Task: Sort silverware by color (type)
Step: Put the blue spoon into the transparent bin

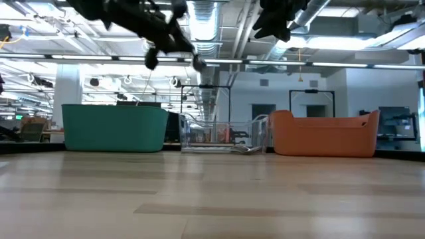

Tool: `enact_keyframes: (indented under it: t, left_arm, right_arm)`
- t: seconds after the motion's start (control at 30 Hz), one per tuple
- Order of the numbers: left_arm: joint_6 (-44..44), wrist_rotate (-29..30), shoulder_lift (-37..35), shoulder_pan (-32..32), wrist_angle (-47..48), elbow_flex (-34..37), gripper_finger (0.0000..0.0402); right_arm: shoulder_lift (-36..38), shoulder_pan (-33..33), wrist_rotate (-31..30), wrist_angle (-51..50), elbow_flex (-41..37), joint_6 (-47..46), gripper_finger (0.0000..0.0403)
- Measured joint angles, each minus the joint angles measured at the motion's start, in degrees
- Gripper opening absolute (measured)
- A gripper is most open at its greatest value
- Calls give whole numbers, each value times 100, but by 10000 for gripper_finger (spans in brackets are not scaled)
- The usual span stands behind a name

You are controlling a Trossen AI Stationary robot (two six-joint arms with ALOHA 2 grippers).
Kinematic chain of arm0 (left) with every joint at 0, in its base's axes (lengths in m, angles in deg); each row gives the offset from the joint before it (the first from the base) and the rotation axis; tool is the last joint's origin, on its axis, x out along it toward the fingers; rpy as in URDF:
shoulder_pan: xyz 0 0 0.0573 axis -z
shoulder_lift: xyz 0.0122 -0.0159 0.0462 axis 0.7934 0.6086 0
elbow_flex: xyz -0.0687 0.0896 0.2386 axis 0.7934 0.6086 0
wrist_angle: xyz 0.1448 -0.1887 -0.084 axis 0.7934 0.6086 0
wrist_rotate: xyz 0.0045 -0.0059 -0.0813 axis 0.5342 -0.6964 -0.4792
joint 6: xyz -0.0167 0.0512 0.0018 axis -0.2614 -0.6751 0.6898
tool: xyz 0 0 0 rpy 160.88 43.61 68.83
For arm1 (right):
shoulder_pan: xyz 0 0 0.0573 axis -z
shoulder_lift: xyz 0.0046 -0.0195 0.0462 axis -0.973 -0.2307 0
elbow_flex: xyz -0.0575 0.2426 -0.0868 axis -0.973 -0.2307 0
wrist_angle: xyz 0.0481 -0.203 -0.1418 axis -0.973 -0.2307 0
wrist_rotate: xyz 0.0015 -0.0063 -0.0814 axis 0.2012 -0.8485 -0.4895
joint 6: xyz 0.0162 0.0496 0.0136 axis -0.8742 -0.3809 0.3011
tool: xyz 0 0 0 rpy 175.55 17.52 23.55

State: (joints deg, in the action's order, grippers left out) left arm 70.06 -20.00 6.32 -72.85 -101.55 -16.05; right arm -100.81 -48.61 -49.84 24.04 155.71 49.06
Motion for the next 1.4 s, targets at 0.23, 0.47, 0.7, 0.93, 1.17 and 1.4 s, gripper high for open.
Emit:
enact_keyframes:
  t: [0.23,0.47,0.7,0.93,1.17,1.4]
  left_arm:
    - [-194,-696,1502,-642,-204,-835,5]
    - [-889,-1268,2731,-703,292,-2180,6]
    - [-2423,-1388,3133,-775,2411,-3357,6]
    - [-3869,-1340,3133,-1083,3941,-4054,6]
    - [-4703,-1598,3217,-1369,4815,-4055,7]
    - [-4642,-1941,3820,-1296,4842,-4044,7]
  right_arm:
    - [-2,2,-100,-2,2,-47,150]
    - [-4,4,-100,-22,0,-104,150]
    - [-4,4,-102,-69,0,-101,150]
    - [-4,4,-100,-66,0,-98,150]
    - [-4,4,-100,-63,0,-136,150]
    - [-7,4,-100,-63,0,-252,150]
